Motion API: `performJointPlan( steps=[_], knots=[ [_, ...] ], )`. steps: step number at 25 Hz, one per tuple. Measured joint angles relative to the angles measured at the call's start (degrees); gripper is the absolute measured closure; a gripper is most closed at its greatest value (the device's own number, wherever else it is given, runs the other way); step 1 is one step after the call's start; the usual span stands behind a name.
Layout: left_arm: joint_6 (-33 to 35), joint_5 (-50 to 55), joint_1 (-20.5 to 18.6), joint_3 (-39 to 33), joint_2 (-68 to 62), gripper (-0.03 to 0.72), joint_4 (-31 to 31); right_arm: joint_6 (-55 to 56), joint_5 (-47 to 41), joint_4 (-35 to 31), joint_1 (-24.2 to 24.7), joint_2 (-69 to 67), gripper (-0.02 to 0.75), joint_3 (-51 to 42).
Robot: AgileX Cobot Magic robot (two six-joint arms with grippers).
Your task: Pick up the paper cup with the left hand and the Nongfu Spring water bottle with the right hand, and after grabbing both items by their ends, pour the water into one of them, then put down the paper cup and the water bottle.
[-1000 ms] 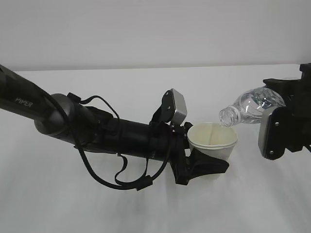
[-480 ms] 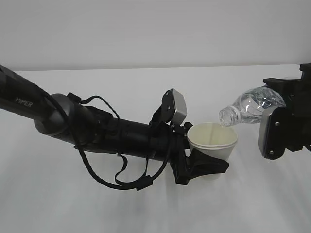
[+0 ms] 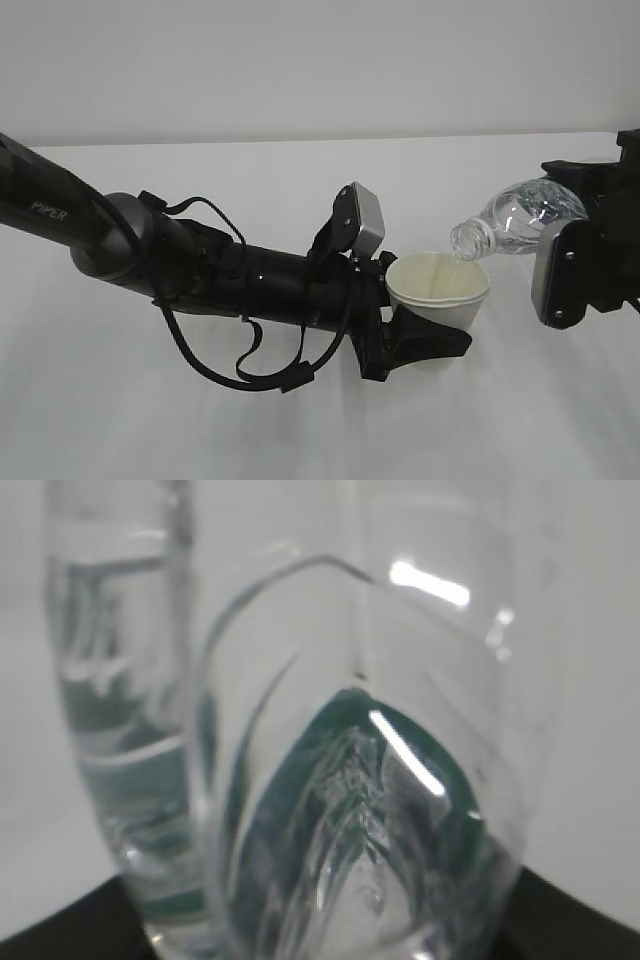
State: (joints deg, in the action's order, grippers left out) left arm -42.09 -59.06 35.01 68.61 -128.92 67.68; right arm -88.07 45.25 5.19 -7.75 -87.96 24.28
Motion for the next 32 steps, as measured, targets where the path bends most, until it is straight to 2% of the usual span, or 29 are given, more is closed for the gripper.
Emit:
performJointPlan(
  steps=[32],
  knots=[
    [0.0, -0.1, 0.0, 0.0, -0.1, 0.226, 0.0, -0.5, 0.1, -0.1, 0.0, 0.0, 0.332, 0.0]
  ],
)
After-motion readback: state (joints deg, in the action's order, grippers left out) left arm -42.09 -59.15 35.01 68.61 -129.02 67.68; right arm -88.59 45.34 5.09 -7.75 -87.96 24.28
